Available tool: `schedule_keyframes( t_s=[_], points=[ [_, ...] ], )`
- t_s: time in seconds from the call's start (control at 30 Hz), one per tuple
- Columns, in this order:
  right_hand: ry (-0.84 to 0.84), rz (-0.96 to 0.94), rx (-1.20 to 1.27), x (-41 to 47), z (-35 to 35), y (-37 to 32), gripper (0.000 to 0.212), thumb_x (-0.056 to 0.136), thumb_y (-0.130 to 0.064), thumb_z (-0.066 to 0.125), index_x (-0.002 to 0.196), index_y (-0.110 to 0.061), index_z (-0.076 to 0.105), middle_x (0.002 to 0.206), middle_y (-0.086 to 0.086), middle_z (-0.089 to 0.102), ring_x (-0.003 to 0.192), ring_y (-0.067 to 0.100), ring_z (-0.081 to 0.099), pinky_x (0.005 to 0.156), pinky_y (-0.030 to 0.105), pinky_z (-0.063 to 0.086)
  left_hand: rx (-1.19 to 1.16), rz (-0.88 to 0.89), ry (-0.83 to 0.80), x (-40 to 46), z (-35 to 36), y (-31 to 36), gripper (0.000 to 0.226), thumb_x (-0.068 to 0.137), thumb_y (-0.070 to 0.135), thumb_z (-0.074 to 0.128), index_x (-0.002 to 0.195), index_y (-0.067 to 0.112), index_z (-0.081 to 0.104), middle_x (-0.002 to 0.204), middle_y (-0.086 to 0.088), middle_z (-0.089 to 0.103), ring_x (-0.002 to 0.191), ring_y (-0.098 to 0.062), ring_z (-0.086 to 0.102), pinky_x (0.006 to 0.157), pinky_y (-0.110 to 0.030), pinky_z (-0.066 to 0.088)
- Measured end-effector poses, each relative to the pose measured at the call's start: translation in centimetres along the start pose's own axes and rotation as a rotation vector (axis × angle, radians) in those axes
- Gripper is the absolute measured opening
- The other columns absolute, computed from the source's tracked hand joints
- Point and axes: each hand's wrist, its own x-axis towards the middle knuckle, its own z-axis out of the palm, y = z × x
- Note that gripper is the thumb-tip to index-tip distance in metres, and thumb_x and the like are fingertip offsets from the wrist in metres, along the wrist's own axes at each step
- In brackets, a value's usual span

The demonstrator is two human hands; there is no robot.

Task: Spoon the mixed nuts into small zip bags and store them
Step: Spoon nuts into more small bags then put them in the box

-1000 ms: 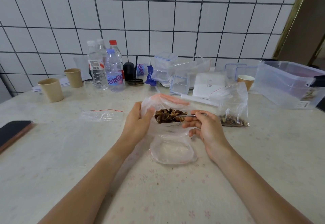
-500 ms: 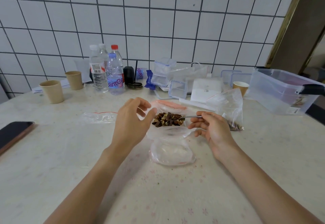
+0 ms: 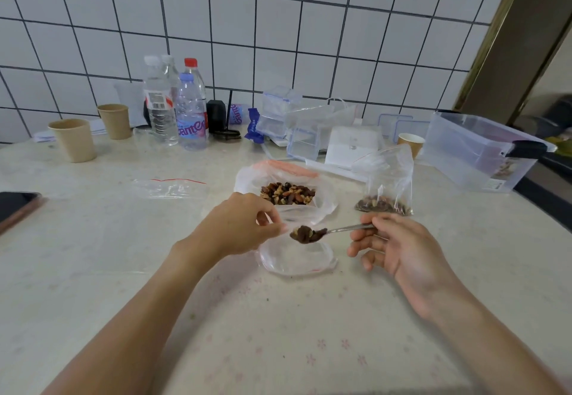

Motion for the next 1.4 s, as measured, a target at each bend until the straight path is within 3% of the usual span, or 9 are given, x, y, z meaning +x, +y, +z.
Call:
schedule_keyframes(
  t_s=[0.17,0.33,0.43,0.63,0.77,0.9,1.07,1.23,1.4],
  points=[
    [-0.046,-0.162,-0.294,-1.1,-0.9,1.3,0.022,0.108,-0.007,0.045,0.102,-0.004,0.067,0.084,0.017,0.071,0.071,0.032,0.072,0.049,0.033,0.048,-0.118,0.053,-0.088,0.3,0.6,0.1,0.010,0.092,0.035,0.075,0.085,0.029,0.077,0.083,0.013,0.073,0.058,-0.002,0.065,0.050,-0.012,0.045],
    [-0.293,-0.585,-0.987,-3.3,-2.3,0.2,0.022,0.109,-0.038,0.040,0.109,-0.033,0.062,0.094,-0.012,0.066,0.084,0.013,0.066,0.069,0.021,0.047,-0.187,0.126,-0.094,0.3,0.3,0.3,0.006,0.092,0.035,0.075,0.087,0.033,0.078,0.086,0.014,0.075,0.068,-0.010,0.067,0.061,-0.013,0.050],
    [-0.368,-0.842,-1.278,-4.1,-2.4,-0.6,0.027,0.108,-0.032,0.038,0.118,-0.023,0.062,0.104,-0.015,0.061,0.081,0.010,0.062,0.069,0.029,0.051,-0.210,0.141,-0.061,0.4,0.1,0.3,0.005,0.091,0.037,0.076,0.088,0.034,0.079,0.085,0.017,0.074,0.063,-0.010,0.066,0.063,-0.011,0.049],
    [-0.264,-0.692,-0.868,-3.4,-2.3,-0.4,0.019,0.107,-0.034,0.043,0.112,-0.037,0.061,0.098,-0.012,0.067,0.089,0.014,0.068,0.074,0.022,0.049,-0.150,0.137,-0.050,0.4,0.4,0.1,0.009,0.090,0.043,0.075,0.088,0.035,0.079,0.081,0.017,0.074,0.061,-0.005,0.064,0.062,-0.014,0.050],
    [-0.103,-0.488,-0.438,-0.9,-1.4,0.5,0.020,0.107,-0.019,0.050,0.103,-0.022,0.070,0.092,0.009,0.072,0.080,0.032,0.070,0.058,0.033,0.052,-0.178,0.096,0.023,0.4,-0.1,-0.1,0.021,0.088,0.056,0.069,0.086,0.037,0.076,0.080,0.015,0.073,0.061,-0.004,0.066,0.061,-0.017,0.051],
    [-0.005,-0.296,-0.185,1.5,-0.4,0.9,0.020,0.107,-0.007,0.048,0.104,-0.004,0.067,0.086,0.012,0.073,0.075,0.030,0.072,0.050,0.031,0.051,-0.162,0.001,0.315,0.8,-0.5,-0.7,0.022,0.089,0.055,0.069,0.082,0.035,0.071,0.074,0.014,0.070,0.064,-0.005,0.063,0.060,-0.023,0.047],
    [0.035,-0.198,-0.121,3.6,1.9,0.8,0.019,0.108,-0.011,0.049,0.104,-0.003,0.065,0.087,0.015,0.072,0.075,0.026,0.073,0.051,0.031,0.053,-0.089,-0.237,0.652,1.3,0.0,-2.0,0.042,0.087,0.062,0.070,0.094,0.025,0.053,0.083,0.010,0.057,0.076,-0.010,0.057,0.061,-0.031,0.046],
    [0.061,-0.062,-0.093,5.5,4.3,0.5,0.020,0.108,-0.012,0.048,0.102,-0.001,0.064,0.083,0.014,0.073,0.070,0.024,0.075,0.050,0.030,0.056,-0.056,-0.356,0.488,1.6,1.5,-3.2,0.063,0.088,0.076,0.054,0.113,0.018,0.049,0.107,0.005,0.055,0.094,-0.019,0.058,0.075,-0.037,0.046],
    [0.055,0.068,-0.223,6.9,5.7,1.3,0.021,0.107,-0.007,0.046,0.106,0.001,0.065,0.093,0.019,0.073,0.073,0.026,0.075,0.055,0.030,0.055,-0.105,-0.285,0.421,2.1,1.7,-3.6,0.045,0.097,0.055,0.058,0.077,0.015,0.052,0.079,-0.002,0.062,0.077,-0.027,0.060,0.061,-0.036,0.041]
  ],
)
